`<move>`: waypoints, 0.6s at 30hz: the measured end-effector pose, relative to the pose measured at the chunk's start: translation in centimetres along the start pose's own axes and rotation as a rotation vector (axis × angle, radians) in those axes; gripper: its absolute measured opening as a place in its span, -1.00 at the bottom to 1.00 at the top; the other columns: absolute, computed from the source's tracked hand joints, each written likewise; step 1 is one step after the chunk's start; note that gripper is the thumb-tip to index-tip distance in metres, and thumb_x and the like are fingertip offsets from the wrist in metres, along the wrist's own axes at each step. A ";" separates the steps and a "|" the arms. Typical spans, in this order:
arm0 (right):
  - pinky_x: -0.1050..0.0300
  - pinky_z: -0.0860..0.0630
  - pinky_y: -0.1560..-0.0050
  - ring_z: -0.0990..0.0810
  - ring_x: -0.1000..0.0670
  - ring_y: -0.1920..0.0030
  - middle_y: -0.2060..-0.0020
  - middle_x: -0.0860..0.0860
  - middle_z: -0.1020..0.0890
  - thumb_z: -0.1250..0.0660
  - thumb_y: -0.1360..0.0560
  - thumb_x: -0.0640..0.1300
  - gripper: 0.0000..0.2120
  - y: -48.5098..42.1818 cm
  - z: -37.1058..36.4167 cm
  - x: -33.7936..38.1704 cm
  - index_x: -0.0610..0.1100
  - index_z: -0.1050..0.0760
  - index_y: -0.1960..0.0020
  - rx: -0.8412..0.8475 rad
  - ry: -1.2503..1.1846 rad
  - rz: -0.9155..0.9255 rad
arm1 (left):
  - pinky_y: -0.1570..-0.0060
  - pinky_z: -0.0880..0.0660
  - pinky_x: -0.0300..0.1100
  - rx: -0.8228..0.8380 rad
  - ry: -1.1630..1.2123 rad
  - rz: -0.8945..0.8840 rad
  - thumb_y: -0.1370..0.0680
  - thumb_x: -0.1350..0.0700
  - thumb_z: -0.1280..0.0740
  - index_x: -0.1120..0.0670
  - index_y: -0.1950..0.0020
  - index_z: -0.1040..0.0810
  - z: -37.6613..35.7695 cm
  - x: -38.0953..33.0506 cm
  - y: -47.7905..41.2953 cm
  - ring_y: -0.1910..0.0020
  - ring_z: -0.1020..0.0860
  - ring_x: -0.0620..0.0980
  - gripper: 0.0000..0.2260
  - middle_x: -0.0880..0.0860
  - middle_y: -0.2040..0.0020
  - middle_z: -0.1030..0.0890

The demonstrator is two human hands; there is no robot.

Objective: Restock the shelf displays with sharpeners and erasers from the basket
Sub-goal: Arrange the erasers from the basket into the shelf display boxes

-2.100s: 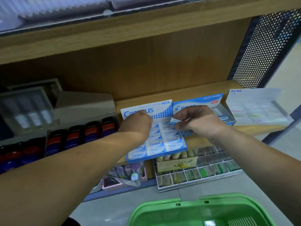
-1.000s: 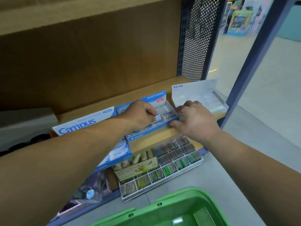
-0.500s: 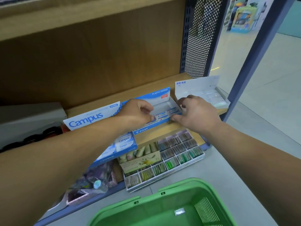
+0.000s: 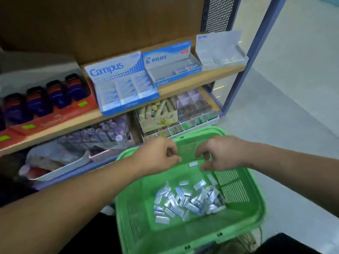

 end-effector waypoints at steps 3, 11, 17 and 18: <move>0.10 -0.52 -0.20 -0.59 -0.05 -0.21 -0.27 0.01 -0.61 -0.42 -0.52 0.20 -0.45 -0.2 -6.6 0.2 0.02 -0.46 -0.43 0.210 -0.104 -0.044 | 0.07 -0.55 -0.20 0.179 0.073 0.190 -0.49 -0.06 -0.54 0.06 -0.04 -0.69 -6.6 2.8 1.3 0.09 -0.65 -0.01 -0.76 0.01 0.06 -0.70; -0.04 -0.24 -0.55 -0.21 -0.10 -0.58 -0.61 -0.06 -0.20 -0.47 -0.43 0.30 -0.06 -3.2 -16.0 -0.2 0.00 -0.14 -0.63 0.312 -0.129 -0.096 | -0.36 -0.42 -0.10 0.306 0.047 0.445 -0.49 -0.18 -0.48 0.03 -0.55 -0.38 -15.9 9.5 2.3 -0.40 -0.45 0.09 -0.31 0.07 -0.49 -0.40; -0.23 0.14 -0.60 0.21 -0.15 -0.64 -0.66 -0.05 0.13 -0.58 -0.22 0.38 0.27 -6.2 -19.1 -2.2 0.13 0.12 -0.66 0.291 -0.172 -0.151 | -0.51 -0.26 0.01 0.223 0.070 0.293 -0.37 -0.21 -0.56 -0.09 -0.62 -0.24 -19.0 10.3 1.1 -0.57 -0.17 0.08 -0.09 0.02 -0.63 -0.18; -0.22 0.15 -0.61 0.19 -0.18 -0.64 -0.65 -0.09 0.10 -0.60 -0.19 0.37 0.32 -6.6 -19.9 -2.7 0.11 0.15 -0.66 0.300 -0.122 -0.145 | -0.51 -0.25 0.01 0.244 0.029 0.253 -0.33 -0.25 -0.57 -0.14 -0.63 -0.19 -19.6 10.0 1.0 -0.58 -0.14 0.07 -0.04 0.00 -0.64 -0.14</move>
Point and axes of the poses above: each hand's wrist, its own y-axis away from the middle knuckle, its own z-axis out of the back of the hand, x = y × z, the point moved 1 cm from there along -y, towards the middle knuckle
